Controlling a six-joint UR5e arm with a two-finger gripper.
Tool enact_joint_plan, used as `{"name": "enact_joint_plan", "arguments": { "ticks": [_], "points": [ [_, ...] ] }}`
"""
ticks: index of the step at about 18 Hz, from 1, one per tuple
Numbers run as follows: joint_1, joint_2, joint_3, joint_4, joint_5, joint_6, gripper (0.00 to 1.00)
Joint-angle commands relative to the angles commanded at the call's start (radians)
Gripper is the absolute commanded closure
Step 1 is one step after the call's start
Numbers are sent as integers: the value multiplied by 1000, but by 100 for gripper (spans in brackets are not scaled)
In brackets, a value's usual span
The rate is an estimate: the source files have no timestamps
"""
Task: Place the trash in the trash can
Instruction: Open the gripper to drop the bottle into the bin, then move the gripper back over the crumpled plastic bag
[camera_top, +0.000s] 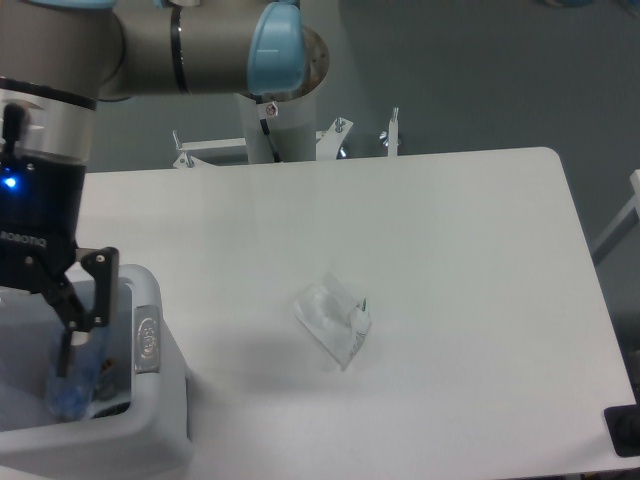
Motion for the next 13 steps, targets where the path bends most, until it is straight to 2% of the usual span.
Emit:
{"name": "enact_joint_plan", "arguments": {
  "ticks": [3,6,9,13],
  "points": [
    [100,45,-112,-9,-3,11,0],
    [180,65,-204,-15,-5,66,0],
    [255,89,-270,-64,-5,229,0],
    [319,95,-351,-124,-3,480,0]
  ]
}}
